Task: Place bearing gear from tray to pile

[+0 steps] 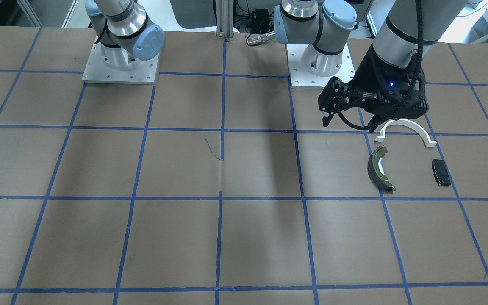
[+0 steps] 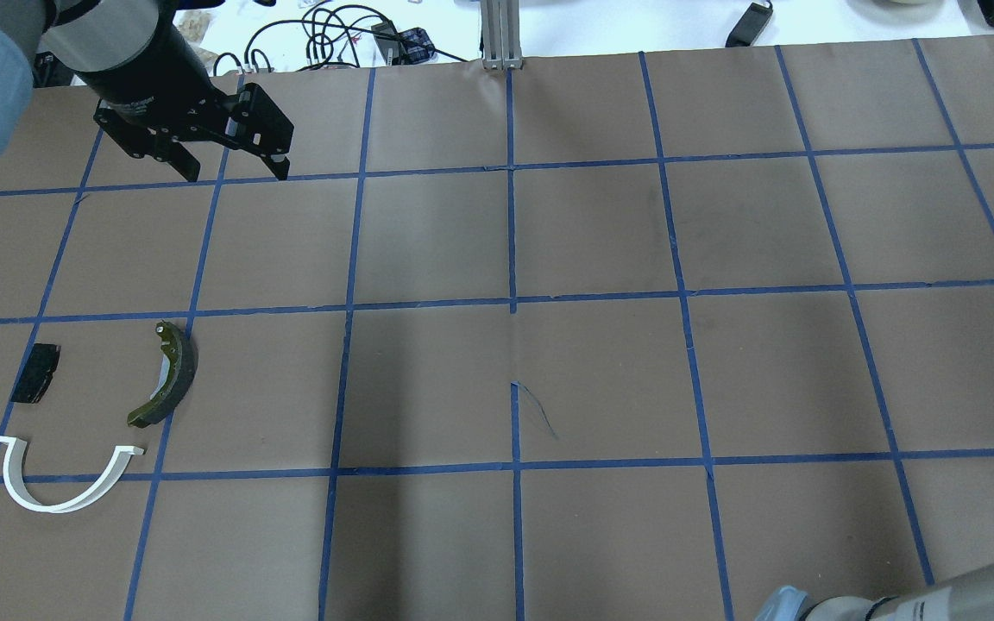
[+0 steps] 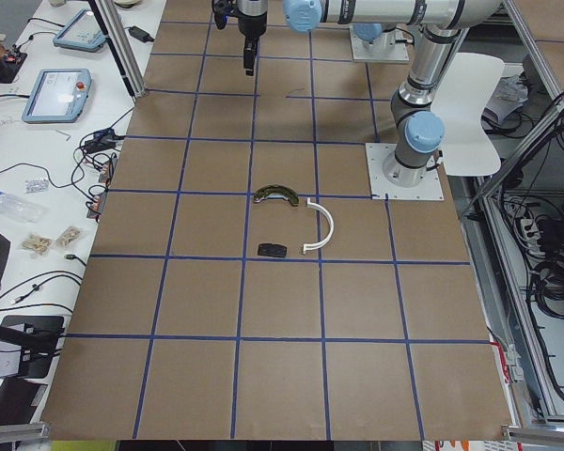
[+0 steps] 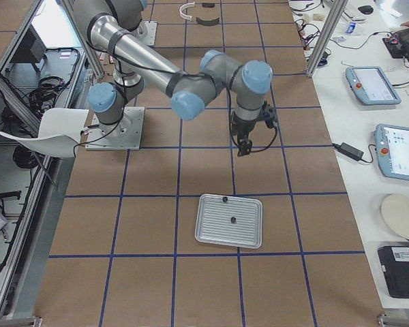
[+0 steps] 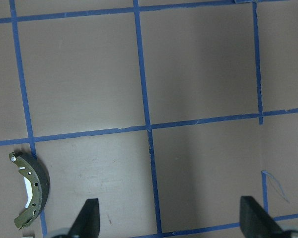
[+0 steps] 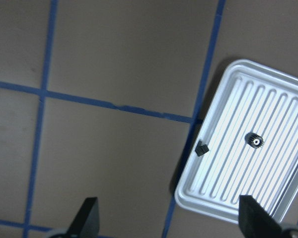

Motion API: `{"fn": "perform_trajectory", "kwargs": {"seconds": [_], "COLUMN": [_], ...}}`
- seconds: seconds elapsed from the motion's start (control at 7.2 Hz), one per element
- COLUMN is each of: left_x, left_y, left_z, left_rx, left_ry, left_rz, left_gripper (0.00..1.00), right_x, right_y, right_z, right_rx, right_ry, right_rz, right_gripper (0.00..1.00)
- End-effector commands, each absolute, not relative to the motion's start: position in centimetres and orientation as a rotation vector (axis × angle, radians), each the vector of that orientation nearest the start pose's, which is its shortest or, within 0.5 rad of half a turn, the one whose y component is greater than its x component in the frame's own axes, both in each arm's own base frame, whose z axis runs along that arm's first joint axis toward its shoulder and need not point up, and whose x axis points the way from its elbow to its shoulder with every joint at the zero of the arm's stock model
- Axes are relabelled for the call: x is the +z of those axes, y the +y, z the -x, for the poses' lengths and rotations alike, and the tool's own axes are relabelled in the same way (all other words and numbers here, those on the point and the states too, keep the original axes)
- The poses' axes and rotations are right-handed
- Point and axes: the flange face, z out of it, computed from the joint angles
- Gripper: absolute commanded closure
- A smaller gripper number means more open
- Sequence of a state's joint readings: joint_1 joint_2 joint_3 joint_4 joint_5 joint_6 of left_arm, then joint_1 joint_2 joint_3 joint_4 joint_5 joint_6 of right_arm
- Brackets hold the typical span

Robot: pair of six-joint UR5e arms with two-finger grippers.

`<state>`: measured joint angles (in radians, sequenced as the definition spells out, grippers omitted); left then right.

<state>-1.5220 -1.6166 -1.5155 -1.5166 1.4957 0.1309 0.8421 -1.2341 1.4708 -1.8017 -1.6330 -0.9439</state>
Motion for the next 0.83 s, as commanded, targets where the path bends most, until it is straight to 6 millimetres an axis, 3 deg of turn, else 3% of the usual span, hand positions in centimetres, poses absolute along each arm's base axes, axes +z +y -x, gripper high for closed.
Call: {"fn": "perform_trajectory", "kwargs": {"seconds": [0.0, 0.28, 0.42, 0.56, 0.69], "left_x": [49.8, 49.7, 49.7, 49.8, 49.8], "left_y": [-52.4, -52.4, -52.4, -52.4, -52.4], "left_z": [11.6, 11.6, 11.6, 11.5, 11.5], "left_rx": [-0.113, -0.111, -0.111, -0.114, -0.114], "left_ry": [3.204, 3.206, 3.206, 3.206, 3.206], "left_rz": [-0.137, -0.137, -0.139, -0.137, -0.137], "left_gripper": [0.0, 0.0, 0.0, 0.0, 0.0], "right_x": [28.5, 25.2, 23.2, 22.6, 20.8], "right_y": [-54.3, -55.2, -54.7, -53.8, -53.8], "right_z": [41.6, 43.2, 44.5, 45.9, 46.2], "right_rx": [0.047, 0.0, 0.011, 0.015, 0.037], "right_ry": [3.184, 3.23, 3.221, 3.215, 3.19], "right_rz": [0.376, 0.384, 0.354, 0.363, 0.369], "right_gripper": [0.0, 0.0, 0.0, 0.0, 0.0]}}
